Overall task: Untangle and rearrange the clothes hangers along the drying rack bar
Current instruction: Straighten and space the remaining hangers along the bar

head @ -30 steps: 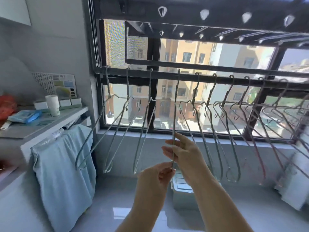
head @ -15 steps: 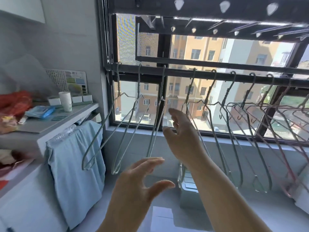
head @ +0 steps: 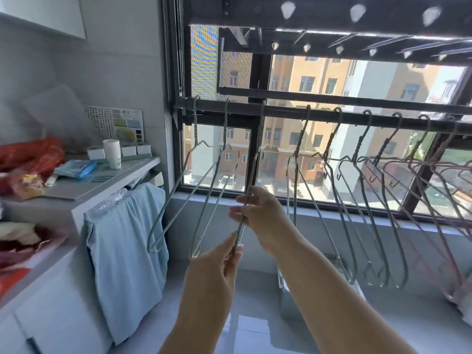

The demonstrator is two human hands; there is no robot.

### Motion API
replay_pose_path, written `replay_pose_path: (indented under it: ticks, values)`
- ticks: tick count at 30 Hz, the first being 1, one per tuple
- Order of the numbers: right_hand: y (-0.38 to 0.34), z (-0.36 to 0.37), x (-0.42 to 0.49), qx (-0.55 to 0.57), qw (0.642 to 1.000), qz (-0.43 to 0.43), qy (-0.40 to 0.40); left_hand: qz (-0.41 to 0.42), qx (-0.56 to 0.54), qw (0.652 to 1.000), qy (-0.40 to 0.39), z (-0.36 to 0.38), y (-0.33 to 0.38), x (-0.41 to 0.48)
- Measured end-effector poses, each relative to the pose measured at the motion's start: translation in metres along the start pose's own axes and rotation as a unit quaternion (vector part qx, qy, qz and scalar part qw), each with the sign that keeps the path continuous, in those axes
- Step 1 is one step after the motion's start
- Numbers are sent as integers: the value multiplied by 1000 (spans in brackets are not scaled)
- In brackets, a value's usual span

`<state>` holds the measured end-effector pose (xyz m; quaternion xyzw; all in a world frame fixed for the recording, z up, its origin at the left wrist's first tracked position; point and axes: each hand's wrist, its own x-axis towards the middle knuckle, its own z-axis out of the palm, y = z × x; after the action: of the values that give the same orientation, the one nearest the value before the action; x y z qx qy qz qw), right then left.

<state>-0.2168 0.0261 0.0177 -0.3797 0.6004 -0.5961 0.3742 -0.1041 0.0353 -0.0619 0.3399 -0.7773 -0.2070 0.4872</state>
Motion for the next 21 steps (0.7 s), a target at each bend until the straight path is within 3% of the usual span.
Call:
replay_pose_path:
  ticks: [5, 14, 17, 21]
  values:
    - [-3, -10, -5, 85, 996, 11, 10, 15, 4, 1000, -15, 7, 7, 2]
    - [-5, -17, -12, 109, 994, 18, 22, 30, -18, 999, -33, 17, 12, 1]
    - [-6, -17, -15, -14, 998, 11, 62, 18, -36, 998, -53, 10, 14, -3]
    - [-12, -10, -21, -198, 965, -134, 106, 71, 3, 995, 76, -13, 15, -6]
